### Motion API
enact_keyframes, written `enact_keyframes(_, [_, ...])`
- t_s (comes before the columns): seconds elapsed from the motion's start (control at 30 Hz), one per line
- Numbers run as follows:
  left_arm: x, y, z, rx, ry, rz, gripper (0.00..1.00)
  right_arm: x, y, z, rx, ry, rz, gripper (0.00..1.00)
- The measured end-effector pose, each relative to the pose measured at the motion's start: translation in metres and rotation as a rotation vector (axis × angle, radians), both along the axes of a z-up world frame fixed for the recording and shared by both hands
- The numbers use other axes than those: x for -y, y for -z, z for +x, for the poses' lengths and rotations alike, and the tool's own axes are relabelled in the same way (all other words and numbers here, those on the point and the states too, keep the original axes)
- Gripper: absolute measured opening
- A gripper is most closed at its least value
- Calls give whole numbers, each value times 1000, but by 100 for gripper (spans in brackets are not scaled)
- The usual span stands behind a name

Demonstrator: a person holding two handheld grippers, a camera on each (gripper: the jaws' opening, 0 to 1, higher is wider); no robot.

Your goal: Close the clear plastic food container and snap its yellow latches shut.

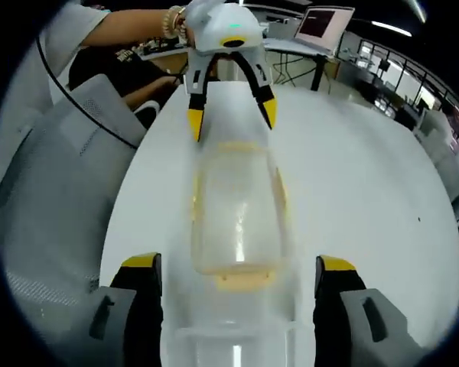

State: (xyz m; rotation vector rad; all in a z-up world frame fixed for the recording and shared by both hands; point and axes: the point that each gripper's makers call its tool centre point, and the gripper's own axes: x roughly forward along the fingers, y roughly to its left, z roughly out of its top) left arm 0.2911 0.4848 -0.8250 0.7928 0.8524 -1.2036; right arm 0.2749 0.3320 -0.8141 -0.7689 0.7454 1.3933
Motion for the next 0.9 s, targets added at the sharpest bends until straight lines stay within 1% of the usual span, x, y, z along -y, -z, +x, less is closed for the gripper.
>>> enact_keyframes(0.03, [1, 2, -1, -8, 9, 0, 60, 1, 2, 0, -1, -3, -4, 67])
enact_keyframes(0.07, [1, 3, 0, -14, 13, 1, 58, 2, 5, 1, -9, -3, -12, 64])
enact_keyframes(0.17, [2, 7, 2, -16, 24, 3, 57, 5, 12, 0, -40, 10, -32, 63])
enact_keyframes(0.27, [-1, 9, 5, -7, 43, 18, 54, 9, 18, 1, -34, 13, -59, 63])
enact_keyframes(0.37, [-2, 10, 4, -17, 55, 23, 51, 11, 22, 0, -44, 7, -69, 60])
enact_keyframes(0.4, [-2, 10, 4, -24, 59, 24, 49, 10, 22, 0, -45, 6, -69, 57])
enact_keyframes(0.43, [-2, 11, 3, -27, 66, 26, 44, 10, 22, 1, -41, 3, -70, 55])
enact_keyframes(0.5, [0, 11, 5, -12, 79, 27, 40, 7, 22, 3, -32, -7, -67, 50])
enact_keyframes(0.53, [0, 11, 5, -12, 80, 26, 40, 7, 22, 4, -31, -8, -69, 49])
enact_keyframes(0.63, [2, 13, 1, -45, 83, 22, 41, 6, 23, 6, -31, -15, -76, 48])
enact_keyframes(0.73, [1, 16, 1, -37, 98, 37, 41, 9, 26, 7, -39, -23, -106, 47])
enact_keyframes(0.8, [1, 17, 1, -37, 107, 44, 40, 12, 29, 7, -29, -41, -135, 44])
enact_keyframes(0.87, [1, 18, 0, -44, 108, 43, 39, 12, 29, 8, -21, -48, -135, 40])
enact_keyframes(0.9, [1, 18, 0, -46, 110, 43, 39, 11, 28, 8, -25, -47, -132, 37])
